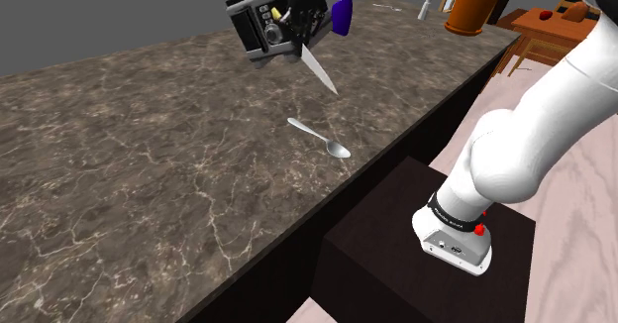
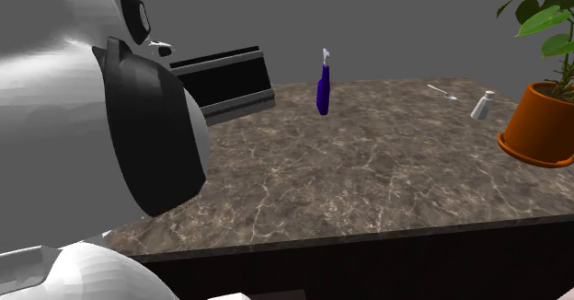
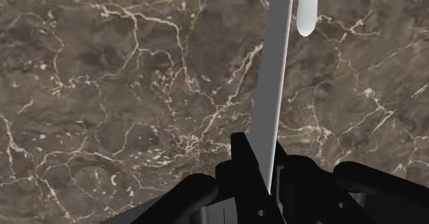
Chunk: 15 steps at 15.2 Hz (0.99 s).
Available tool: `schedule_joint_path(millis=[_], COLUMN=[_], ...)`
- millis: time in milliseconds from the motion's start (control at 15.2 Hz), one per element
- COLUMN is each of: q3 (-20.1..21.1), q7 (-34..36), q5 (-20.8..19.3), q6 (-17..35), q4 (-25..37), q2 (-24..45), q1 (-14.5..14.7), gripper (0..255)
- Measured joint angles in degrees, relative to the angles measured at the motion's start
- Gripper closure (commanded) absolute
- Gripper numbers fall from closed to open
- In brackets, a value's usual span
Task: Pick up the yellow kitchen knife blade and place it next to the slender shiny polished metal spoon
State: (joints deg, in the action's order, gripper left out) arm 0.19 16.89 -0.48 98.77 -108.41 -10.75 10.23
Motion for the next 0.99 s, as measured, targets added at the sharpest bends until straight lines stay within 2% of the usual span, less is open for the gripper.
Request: schedule_joint_path(millis=[462, 990], q3=[5.5, 6.1], q7=[9.4, 10.5], q5=[0.3, 0.4], q6=[-0.3, 4.8], q4=[5.4, 0.7], q2=[5.2, 5.5], q1=[4.0, 4.5], gripper=[255, 255])
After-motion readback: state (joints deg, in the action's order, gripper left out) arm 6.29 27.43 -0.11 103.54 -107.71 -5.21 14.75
